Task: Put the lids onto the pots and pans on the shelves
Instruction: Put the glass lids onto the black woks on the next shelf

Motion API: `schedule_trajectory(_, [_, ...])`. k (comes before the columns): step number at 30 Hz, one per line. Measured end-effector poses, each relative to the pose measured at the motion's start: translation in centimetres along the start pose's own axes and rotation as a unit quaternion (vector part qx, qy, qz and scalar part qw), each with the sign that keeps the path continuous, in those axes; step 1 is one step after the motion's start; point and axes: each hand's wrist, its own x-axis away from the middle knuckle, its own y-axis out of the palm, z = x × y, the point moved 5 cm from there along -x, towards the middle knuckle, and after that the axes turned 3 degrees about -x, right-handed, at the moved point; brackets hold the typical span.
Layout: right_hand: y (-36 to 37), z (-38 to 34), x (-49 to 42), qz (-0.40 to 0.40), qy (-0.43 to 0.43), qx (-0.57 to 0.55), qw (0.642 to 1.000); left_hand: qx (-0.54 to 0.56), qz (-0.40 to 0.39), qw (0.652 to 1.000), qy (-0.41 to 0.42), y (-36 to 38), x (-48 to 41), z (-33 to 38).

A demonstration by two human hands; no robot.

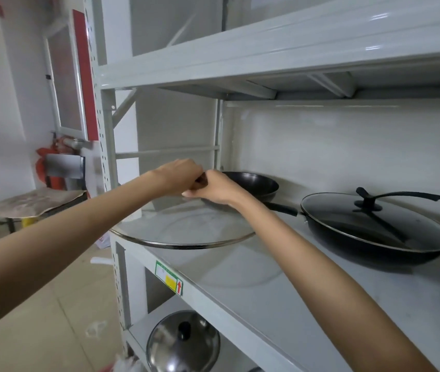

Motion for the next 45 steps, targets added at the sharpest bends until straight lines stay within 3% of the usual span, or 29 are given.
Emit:
schedule_trajectory(7, [-0.8, -1.0, -0.7, 0.040, 0.003, 0.039, 0.998, 0.044, 0.028, 0.998, -0.016, -1.6, -0.7, -0.8])
schedule_trajectory(15, [-5.1, 2.8, -2.3, 0.109, 0.043, 0.133, 0.984, 0.079, 0.064, 0.995, 0.002, -2.5, -5.7, 2.1])
schedule_trajectory(37, [-7.4, 16.9, -17.5, 0.153, 0.148, 0.187, 0.959, 0.237, 0.049, 0.970, -0.033, 8.7, -26.8, 0.2])
schedule_trajectory(45, [-8.1, 20.6, -20.5, 0.159, 0.190, 0.217, 0.944, 0.196, 0.047, 0.978, -0.047, 10.9, -31.1, 1.2])
